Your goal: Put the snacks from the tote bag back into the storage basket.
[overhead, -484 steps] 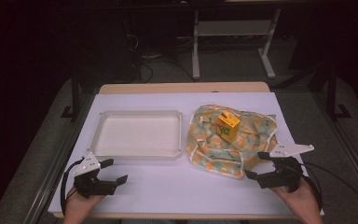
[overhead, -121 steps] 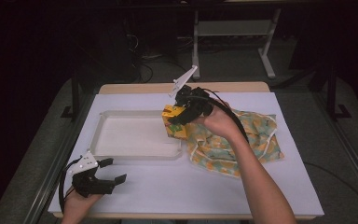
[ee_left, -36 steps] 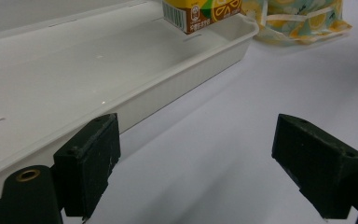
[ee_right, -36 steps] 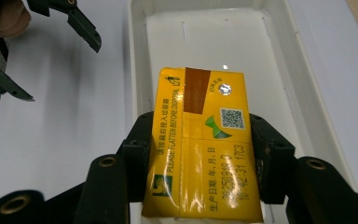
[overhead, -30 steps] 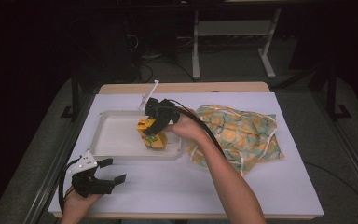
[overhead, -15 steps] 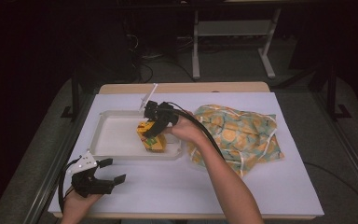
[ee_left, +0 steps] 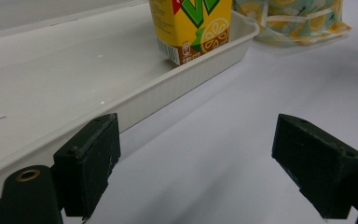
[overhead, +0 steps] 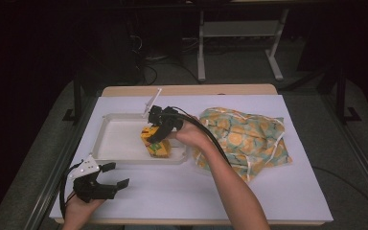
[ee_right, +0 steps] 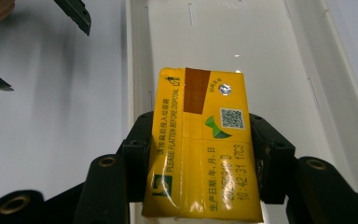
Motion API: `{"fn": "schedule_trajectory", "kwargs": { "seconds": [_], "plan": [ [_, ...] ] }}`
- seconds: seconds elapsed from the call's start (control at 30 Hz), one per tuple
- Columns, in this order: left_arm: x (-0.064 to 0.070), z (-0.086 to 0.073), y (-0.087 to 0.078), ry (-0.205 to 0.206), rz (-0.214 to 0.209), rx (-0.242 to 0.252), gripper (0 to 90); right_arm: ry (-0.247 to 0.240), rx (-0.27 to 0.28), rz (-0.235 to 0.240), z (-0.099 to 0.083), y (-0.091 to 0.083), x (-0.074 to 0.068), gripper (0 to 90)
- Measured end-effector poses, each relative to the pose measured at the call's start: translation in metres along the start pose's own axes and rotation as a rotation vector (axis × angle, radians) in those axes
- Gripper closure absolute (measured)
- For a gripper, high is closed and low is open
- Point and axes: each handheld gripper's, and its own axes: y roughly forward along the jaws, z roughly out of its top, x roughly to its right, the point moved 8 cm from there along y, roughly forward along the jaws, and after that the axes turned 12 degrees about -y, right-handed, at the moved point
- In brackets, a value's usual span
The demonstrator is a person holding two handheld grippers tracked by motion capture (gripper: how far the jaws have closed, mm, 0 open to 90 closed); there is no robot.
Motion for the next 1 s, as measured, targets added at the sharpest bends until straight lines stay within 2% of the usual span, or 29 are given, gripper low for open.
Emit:
{"fn": "schedule_trajectory", "kwargs": {
  "seconds": [0.8,1.0],
  "plan": [
    [0.0005,0.0003,0.0001,-0.004,-0.003,0.002,14.8,-0.006,0.003,0.005,-0.0045,0.0059,-0.0001,49.0],
    [0.0004,0.0004,0.0005,0.003,-0.004,0.000,14.8,-0.005,0.005,0.021,-0.0063,0.0073,-0.0023,48.9]
  ]
}}
